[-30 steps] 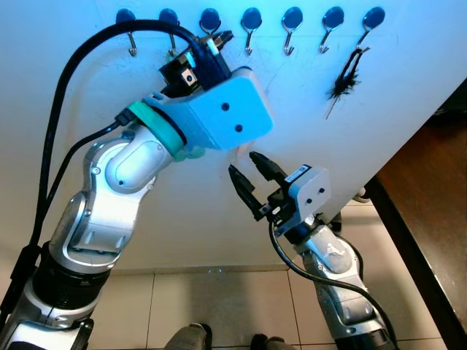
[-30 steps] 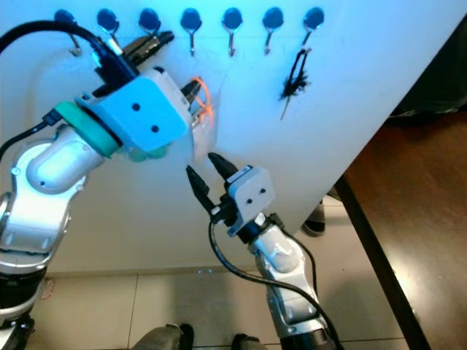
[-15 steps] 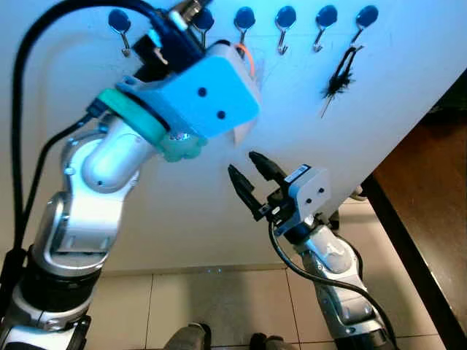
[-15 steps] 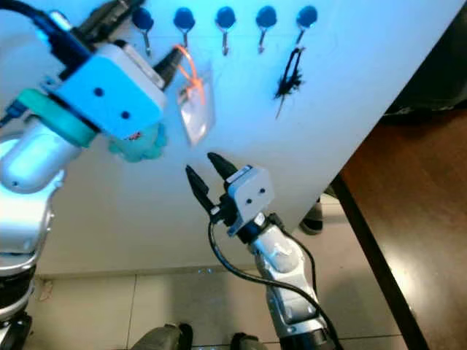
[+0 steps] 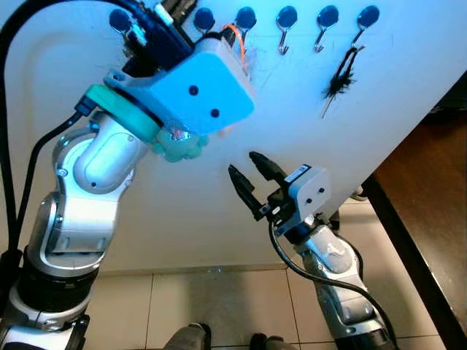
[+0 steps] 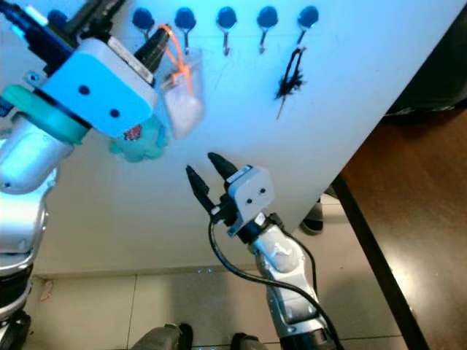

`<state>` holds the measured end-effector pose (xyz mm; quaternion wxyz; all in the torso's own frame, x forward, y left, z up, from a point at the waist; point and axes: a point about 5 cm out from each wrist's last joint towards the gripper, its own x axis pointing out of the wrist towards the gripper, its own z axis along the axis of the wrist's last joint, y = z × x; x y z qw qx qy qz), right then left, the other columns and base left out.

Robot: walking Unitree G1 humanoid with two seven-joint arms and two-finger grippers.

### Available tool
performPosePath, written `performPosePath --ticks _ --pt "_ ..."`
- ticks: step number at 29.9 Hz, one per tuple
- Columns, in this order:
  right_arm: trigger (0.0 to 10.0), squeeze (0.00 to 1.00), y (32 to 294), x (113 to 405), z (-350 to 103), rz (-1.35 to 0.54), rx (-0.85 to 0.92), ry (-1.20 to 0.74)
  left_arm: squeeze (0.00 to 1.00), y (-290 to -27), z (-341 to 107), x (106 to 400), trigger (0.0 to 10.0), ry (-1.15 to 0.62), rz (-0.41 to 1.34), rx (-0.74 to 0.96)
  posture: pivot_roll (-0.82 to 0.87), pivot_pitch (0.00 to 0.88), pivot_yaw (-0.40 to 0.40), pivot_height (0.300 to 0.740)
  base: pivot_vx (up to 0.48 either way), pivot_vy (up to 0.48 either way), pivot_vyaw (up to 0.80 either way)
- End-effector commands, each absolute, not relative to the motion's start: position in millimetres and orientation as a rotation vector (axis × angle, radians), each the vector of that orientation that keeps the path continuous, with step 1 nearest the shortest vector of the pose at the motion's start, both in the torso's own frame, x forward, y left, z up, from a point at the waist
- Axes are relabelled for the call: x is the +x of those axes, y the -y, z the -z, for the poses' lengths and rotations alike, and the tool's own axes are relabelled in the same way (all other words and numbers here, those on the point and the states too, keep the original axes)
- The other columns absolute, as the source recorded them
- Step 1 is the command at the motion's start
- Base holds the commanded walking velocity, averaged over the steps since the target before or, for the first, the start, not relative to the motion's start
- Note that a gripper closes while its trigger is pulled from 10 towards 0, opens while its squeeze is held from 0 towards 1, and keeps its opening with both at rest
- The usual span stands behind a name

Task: Hang keys on a hook

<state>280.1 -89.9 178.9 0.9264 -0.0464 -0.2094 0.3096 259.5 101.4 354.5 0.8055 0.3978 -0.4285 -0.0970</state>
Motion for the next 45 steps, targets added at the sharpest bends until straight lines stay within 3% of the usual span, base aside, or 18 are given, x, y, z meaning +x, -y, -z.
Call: performPosePath --ticks 1,2,11,14,17,18,24,33,45 --pt "10.0 0.00 88.0 278.8 -175.8 -0.644 -0.095 0.421 0.00 -99.6 -355.1 257.7 8.6 0.935 0.219 0.873 0.17 0.115 0.112 0.740 0.000 0.000 0.00" --pt "10.0 0.00 88.0 278.7 -175.7 -0.644 -0.095 0.420 0.00 -99.8 -354.5 257.6 0.0 0.935 0.228 0.879 0.18 0.117 0.113 0.740 0.000 0.000 0.00" --pt "10.0 0.00 86.8 278.4 -175.5 -0.646 -0.091 0.421 0.00 -97.9 -348.9 259.7 0.0 0.917 0.284 0.907 0.18 0.118 0.115 0.740 0.000 0.000 0.00" --pt "10.0 0.00 86.1 278.2 -175.5 -0.648 -0.089 0.420 0.00 -84.7 -331.5 264.2 0.0 0.832 0.452 0.963 0.18 0.120 0.117 0.740 0.000 0.000 0.00" --pt "10.0 0.00 86.0 278.2 -175.5 -0.648 -0.089 0.420 0.00 -83.1 -329.2 264.7 0.0 0.821 0.473 0.969 0.18 0.120 0.117 0.740 0.000 0.000 0.00" --pt "10.0 0.00 85.9 278.1 -175.5 -0.647 -0.089 0.420 0.00 -80.7 -329.3 267.1 10.0 0.814 0.487 0.982 0.17 0.121 0.121 0.740 0.000 0.000 0.00" --pt "10.0 0.00 85.7 277.1 -175.0 -0.642 -0.089 0.419 0.00 -75.4 -340.3 277.1 10.0 0.860 0.500 1.087 0.17 0.123 0.126 0.740 0.000 0.000 0.00" --pt "10.0 0.00 86.6 276.1 -174.6 -0.634 -0.088 0.418 0.00 -101.1 -361.3 280.5 10.0 0.895 0.476 1.280 0.17 0.126 0.127 0.740 0.000 0.000 0.00" --pt "10.0 0.00 86.9 276.8 -175.2 -0.637 -0.089 0.420 0.00 -111.2 -377.8 274.6 10.0 0.909 0.679 1.548 0.17 0.127 0.120 0.740 0.000 0.000 0.00"
